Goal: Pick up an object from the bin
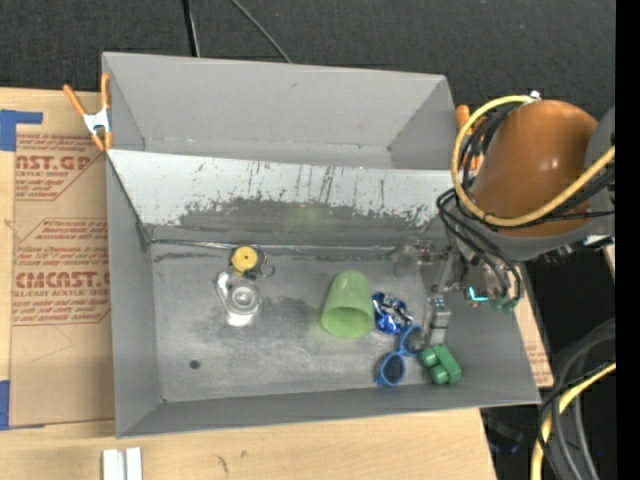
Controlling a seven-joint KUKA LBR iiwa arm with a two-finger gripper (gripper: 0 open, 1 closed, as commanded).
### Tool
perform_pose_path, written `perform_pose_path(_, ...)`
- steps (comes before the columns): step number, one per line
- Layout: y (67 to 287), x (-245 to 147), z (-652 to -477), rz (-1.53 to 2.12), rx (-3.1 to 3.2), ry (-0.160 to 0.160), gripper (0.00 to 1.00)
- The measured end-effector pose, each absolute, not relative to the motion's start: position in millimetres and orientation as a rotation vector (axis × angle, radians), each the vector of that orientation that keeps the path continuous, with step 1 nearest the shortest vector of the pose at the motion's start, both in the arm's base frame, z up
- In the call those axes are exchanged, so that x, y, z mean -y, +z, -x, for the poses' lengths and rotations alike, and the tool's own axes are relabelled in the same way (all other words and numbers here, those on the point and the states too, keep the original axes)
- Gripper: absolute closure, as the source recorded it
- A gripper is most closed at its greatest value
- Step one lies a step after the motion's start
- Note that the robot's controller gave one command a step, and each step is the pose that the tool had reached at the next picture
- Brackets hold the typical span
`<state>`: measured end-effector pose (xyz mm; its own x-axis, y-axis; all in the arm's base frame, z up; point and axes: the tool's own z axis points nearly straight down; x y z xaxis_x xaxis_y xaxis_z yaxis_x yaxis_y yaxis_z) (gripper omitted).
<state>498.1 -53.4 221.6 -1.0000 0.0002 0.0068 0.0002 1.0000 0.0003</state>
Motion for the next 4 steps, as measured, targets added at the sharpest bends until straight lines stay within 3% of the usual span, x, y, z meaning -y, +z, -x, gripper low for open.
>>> perform_pose_path(1,66.5,49.9,-521.9,0.080,3.136,-0.001,0.00)
perform_pose_path(2,70.2,-20.1,-570.9,-0.031,3.148,-0.006,0.00)
perform_pose_path(4,70.6,144.2,-541.1,-0.323,3.131,-0.002,0.00)
